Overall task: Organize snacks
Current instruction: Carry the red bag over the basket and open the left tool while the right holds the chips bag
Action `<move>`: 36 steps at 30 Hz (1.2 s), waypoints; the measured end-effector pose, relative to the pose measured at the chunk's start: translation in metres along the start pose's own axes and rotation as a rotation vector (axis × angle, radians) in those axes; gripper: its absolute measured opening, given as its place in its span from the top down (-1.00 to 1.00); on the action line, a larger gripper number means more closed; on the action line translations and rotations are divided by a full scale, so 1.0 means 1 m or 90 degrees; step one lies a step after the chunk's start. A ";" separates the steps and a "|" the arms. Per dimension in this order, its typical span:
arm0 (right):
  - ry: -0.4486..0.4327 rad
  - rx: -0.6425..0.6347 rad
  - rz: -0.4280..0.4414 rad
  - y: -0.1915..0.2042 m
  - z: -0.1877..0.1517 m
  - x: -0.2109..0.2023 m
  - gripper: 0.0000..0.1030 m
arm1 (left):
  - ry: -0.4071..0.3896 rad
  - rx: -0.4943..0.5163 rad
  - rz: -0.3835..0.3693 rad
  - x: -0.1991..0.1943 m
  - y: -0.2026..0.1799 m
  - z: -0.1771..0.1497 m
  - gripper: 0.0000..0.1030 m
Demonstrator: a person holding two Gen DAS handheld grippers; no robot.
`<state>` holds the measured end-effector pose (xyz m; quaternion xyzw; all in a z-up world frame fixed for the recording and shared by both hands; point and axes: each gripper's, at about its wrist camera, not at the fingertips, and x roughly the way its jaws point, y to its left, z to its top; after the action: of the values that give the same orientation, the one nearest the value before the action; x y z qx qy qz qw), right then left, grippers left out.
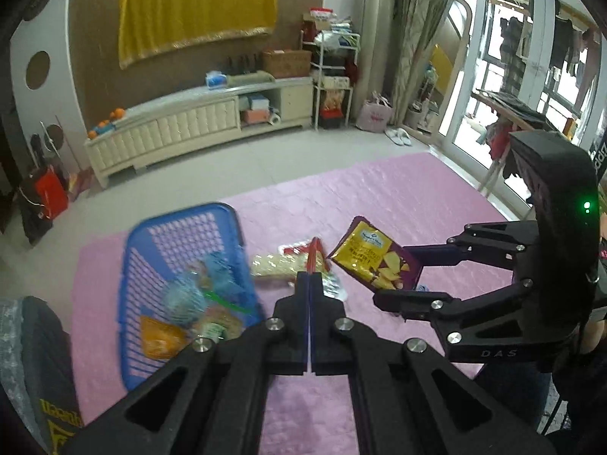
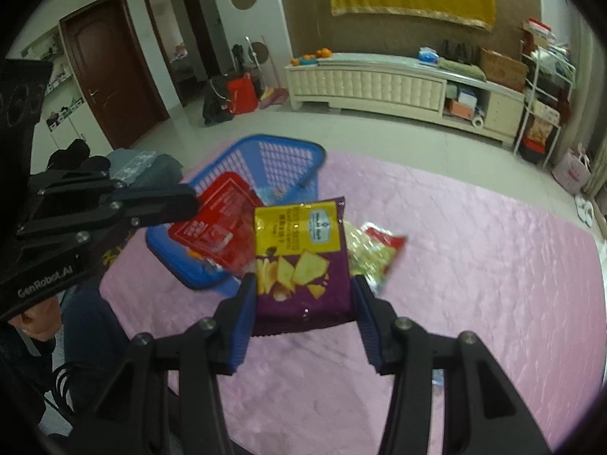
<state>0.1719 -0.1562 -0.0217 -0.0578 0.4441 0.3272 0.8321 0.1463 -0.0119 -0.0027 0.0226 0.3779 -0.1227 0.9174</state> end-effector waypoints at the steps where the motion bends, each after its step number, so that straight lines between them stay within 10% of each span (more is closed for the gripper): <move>1: -0.003 -0.006 0.002 0.004 0.005 0.001 -0.04 | -0.009 -0.003 0.006 -0.006 0.006 0.001 1.00; 27: 0.051 -0.052 0.030 0.054 0.031 0.069 -0.04 | 0.066 -0.080 0.015 0.032 0.092 -0.046 0.98; 36: 0.042 -0.057 0.017 0.058 0.041 0.063 -0.04 | 0.049 -0.080 0.033 0.020 0.103 -0.050 -0.15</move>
<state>0.1904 -0.0638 -0.0348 -0.0998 0.4572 0.3553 0.8092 0.1512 0.0904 -0.0576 -0.0208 0.4193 -0.0738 0.9046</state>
